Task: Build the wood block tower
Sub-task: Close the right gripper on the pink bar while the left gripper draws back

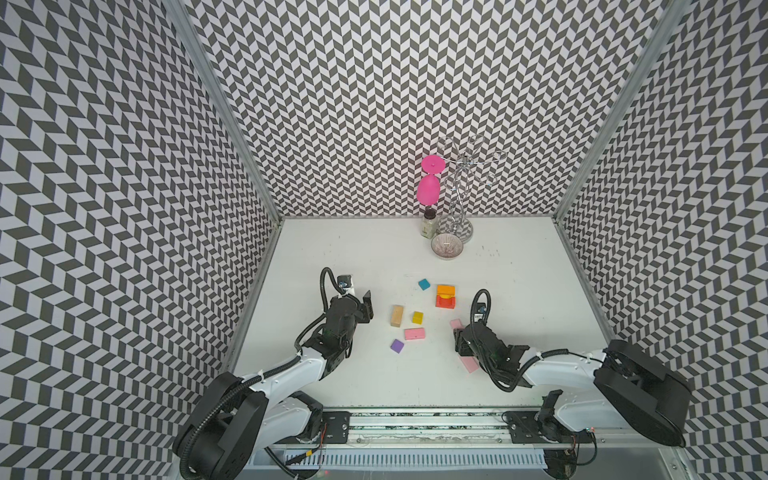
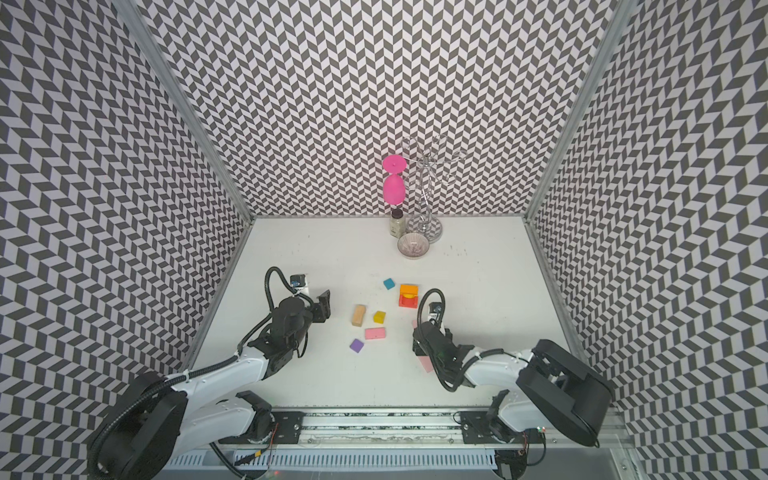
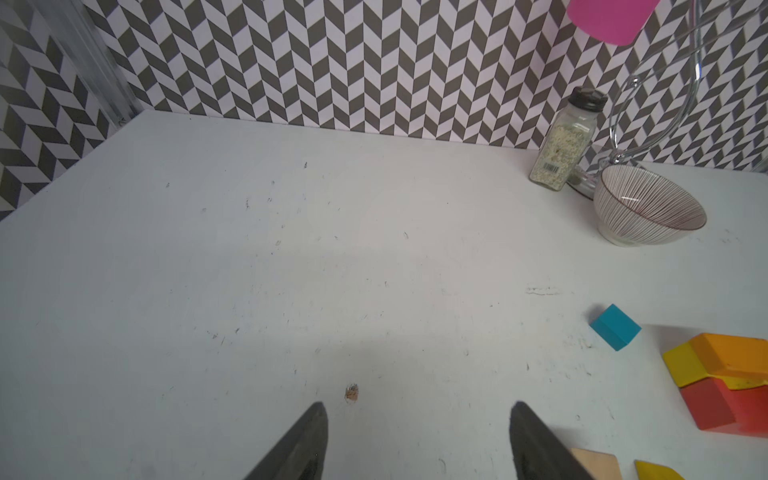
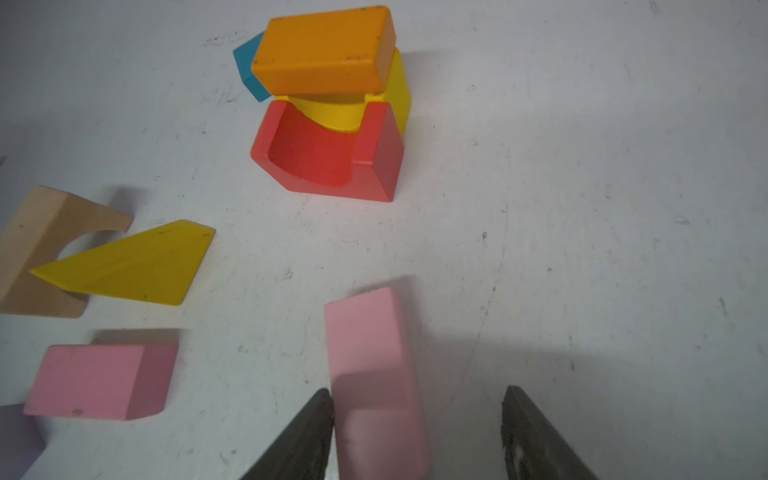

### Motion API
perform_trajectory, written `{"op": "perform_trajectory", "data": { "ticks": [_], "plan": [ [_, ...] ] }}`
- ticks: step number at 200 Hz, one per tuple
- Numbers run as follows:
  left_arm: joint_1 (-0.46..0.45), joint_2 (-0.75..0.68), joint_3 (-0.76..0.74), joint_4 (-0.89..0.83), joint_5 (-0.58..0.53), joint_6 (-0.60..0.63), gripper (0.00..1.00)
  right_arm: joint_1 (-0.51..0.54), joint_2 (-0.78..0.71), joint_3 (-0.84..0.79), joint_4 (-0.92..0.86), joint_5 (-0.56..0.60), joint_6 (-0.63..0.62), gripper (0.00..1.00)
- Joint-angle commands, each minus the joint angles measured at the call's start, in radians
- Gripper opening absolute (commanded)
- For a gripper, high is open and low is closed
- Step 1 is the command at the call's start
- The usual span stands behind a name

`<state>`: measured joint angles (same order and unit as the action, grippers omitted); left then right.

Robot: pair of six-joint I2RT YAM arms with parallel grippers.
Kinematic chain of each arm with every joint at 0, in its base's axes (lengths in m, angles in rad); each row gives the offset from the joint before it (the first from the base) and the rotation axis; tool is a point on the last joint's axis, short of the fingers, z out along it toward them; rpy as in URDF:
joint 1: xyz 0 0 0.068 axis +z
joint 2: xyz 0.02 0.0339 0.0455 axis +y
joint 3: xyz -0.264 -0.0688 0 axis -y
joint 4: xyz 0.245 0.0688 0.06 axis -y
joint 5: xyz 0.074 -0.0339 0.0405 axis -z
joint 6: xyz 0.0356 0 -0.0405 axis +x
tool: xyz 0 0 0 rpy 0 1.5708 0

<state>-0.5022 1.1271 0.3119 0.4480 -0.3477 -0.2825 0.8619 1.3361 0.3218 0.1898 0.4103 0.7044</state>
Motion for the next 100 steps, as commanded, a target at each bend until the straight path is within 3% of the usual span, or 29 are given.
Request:
{"op": "perform_trajectory", "data": {
  "ticks": [1,52,71,100],
  "plan": [
    [0.001,-0.05,-0.033,0.058,-0.014,-0.007,0.73,0.005,-0.032,-0.046,-0.087,0.007,0.083,0.63],
    [0.0,-0.116,-0.075,0.079,-0.011,-0.01,0.76,0.006,-0.031,-0.065,-0.095,0.037,0.125,0.63],
    [0.002,-0.124,-0.08,0.079,-0.01,-0.01,0.76,0.006,-0.007,-0.048,-0.12,0.065,0.142,0.54],
    [0.0,-0.136,-0.086,0.081,-0.007,-0.011,0.77,0.004,-0.012,-0.049,-0.123,0.106,0.164,0.53]
  ]
}}
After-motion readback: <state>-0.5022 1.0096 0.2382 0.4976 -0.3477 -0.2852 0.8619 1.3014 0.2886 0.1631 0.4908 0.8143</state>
